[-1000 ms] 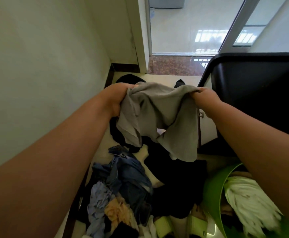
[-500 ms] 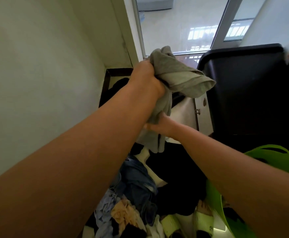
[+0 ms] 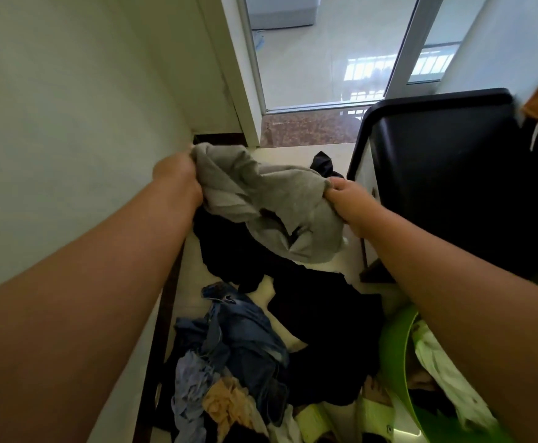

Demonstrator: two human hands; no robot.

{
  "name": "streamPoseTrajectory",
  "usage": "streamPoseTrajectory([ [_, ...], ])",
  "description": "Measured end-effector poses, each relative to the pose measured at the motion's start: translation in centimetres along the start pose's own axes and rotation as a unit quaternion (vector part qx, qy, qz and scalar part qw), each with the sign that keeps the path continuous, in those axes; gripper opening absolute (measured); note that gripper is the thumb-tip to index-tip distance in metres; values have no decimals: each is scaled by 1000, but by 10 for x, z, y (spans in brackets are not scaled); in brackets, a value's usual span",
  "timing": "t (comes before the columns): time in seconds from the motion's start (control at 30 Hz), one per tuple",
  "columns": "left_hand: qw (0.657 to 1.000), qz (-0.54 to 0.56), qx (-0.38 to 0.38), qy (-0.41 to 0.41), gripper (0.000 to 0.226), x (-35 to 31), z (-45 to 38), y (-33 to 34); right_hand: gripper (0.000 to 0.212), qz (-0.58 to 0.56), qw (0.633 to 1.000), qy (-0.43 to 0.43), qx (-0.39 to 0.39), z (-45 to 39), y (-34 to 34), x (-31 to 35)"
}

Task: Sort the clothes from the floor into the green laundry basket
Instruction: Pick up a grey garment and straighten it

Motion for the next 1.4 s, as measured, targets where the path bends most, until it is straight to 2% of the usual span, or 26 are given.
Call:
streamPoseTrajectory([
  [0.07, 986, -169, -7, 10, 46, 17, 3, -18, 21, -19, 999, -47, -10, 2, -12, 15],
  [0.13, 973, -221, -57, 15, 48, 35, 8, -34, 18, -31, 996, -79, -9, 2, -17, 29],
  [0.2, 959, -268, -86, 37, 48, 47, 17, -41, 15, 13, 995, -98, -3, 7, -16, 44],
  [0.27, 895, -436, -61, 66, 64, 57, 23, -34, 17, 79, 991, -109, 19, 8, -7, 59],
  [0.3, 859, -499, -28, 111, 76, 59, 32, -24, 20, 119, 985, -117, 36, 10, 1, 65],
  [0.33, 845, -506, 34, 171, 85, 58, 42, -8, 21, 154, 979, -126, 55, 12, 11, 70],
  [0.4, 848, -421, 216, 236, 88, 60, 66, 30, 19, 189, 968, -144, 79, 17, 28, 78],
  [0.43, 851, -378, 273, 242, 78, 61, 78, 44, 18, 187, 967, -150, 87, 17, 33, 80],
  [0.47, 853, -354, 286, 255, 60, 60, 85, 52, 17, 179, 967, -156, 94, 19, 36, 81],
  [0.53, 871, -322, 242, 282, 27, 56, 85, 55, 22, 195, 960, -163, 120, 23, 35, 84],
  [0.6, 892, -258, 229, 292, 18, 52, 85, 49, 34, 289, 936, -149, 132, 20, 31, 78],
  [0.63, 893, -243, 235, 297, 18, 50, 85, 47, 36, 356, 917, -140, 114, 16, 28, 71],
  [0.7, 873, -245, 263, 329, 21, 49, 89, 45, 26, 458, 881, -122, 8, 6, 17, 54],
  [0.73, 863, -249, 272, 346, 20, 49, 94, 46, 24, 466, 875, -113, -63, 2, 11, 45],
  [0.83, 845, -249, 259, 395, 20, 45, 100, 47, 27, 388, 886, -105, -232, 1, -2, 24],
  [0.93, 825, -305, 271, 391, 12, 42, 97, 46, 46, 323, 882, -147, -311, 5, -10, 14],
  [1.0, 799, -367, 285, 382, 16, 44, 94, 43, 48, 310, 873, -224, -302, 10, -10, 15],
  [1.03, 800, -372, 286, 373, 22, 45, 92, 41, 45, 312, 866, -263, -289, 13, -9, 16],
  [1.1, 833, -314, 275, 364, 23, 41, 91, 36, 33, 305, 863, -293, -276, 12, -9, 17],
  [1.13, 840, -287, 254, 384, 23, 36, 92, 35, 29, 311, 866, -278, -276, 8, -10, 15],
  [1.2, 828, -262, 194, 457, 27, 23, 93, 33, 25, 367, 869, -196, -267, -3, -11, 6],
  [1.3, 821, -262, 123, 492, 25, 14, 90, 30, 25, 424, 885, -46, -185, -17, -10, -6],
  [1.33, 826, -264, 130, 480, 23, 15, 89, 30, 27, 405, 901, -22, -156, -21, -10, -7],
  [1.4, 831, -294, 171, 440, 22, 24, 84, 27, 34, 292, 950, 5, -109, -29, -9, -4],
])
Point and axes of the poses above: each hand's wrist, its own z-axis away from the middle knuckle, its own y-axis out of the palm, x = y × z, the point moved 4 cm from there along -z, towards the middle knuckle, and after that the axes turned 5 degrees about y, right-handed, at the moved point
